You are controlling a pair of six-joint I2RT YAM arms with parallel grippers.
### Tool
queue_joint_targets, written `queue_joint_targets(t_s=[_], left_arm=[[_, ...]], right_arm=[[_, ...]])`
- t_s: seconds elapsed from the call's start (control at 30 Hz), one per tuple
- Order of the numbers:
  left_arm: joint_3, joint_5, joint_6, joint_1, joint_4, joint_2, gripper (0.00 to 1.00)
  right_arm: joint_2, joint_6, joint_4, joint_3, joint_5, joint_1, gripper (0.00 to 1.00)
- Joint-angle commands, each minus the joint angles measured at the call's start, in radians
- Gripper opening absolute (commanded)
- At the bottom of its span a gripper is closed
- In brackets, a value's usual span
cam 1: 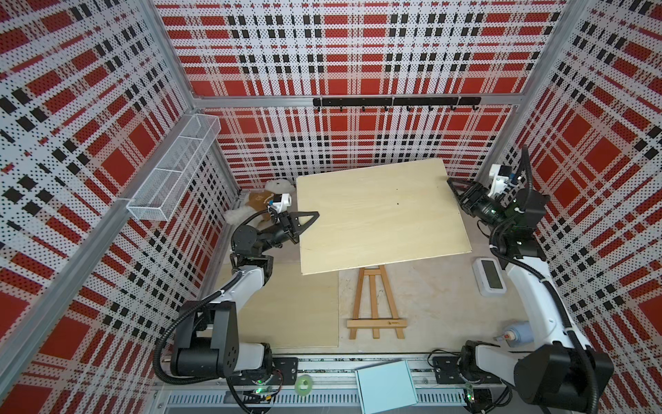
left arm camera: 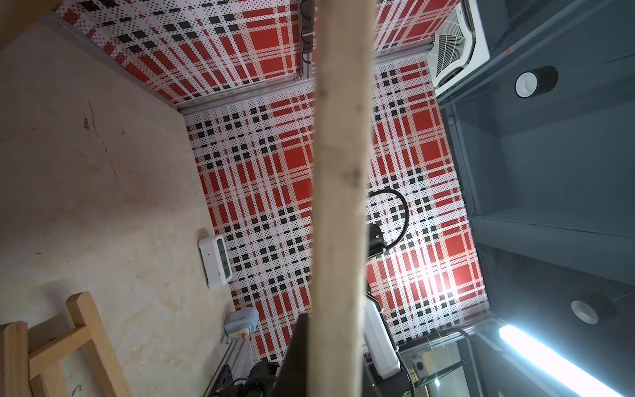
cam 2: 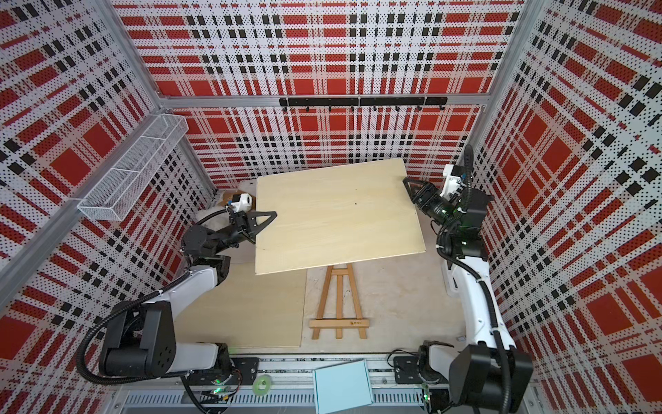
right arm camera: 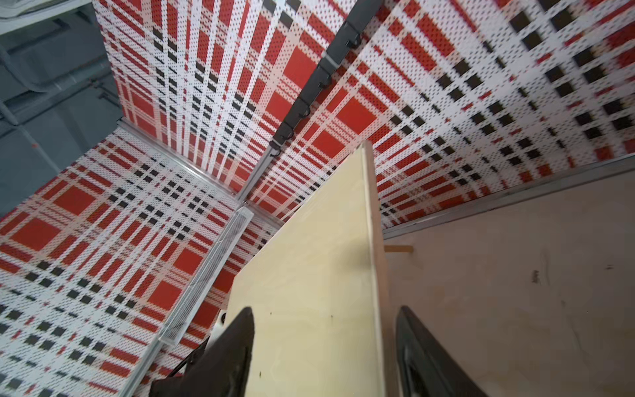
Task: Disassemble the easel
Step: Place the drawing board at the corner of the board.
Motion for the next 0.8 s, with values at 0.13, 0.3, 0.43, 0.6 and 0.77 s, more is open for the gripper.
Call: queue_joint_targets(t_s=[0.13,0.3,0.43,0.6,0.77], left_arm=[[0.084,-0.112,-0.026,-0.017,0.04,-0.048,0.0],[0.082,-0.157,0.005,-0.033,-0.022,-0.069,0.0],[0.108,-0.225,0.141,-0.069,-0.235,-0.118,0.0],[0.162,-0.324,0.203,-0.147,-0.335,-0.103,0.0],[0.23,-0.406,0.22,-0.241,-0.335,-0.043,0.0]], right_arm=[[-0.101,-0.154,-0.245,0.027,0.209,-0.019,0.72],[-0.15,-0.126,-0.283,0.004,0.198,-0.027,0.73],[-0.232,0.02,-0.156,-0.137,0.15,-0.027,0.73],[-0.281,0.136,-0.106,-0.217,0.077,-0.016,0.73],[-0.351,0.245,-0.053,-0.325,0.105,0.04,0.73]])
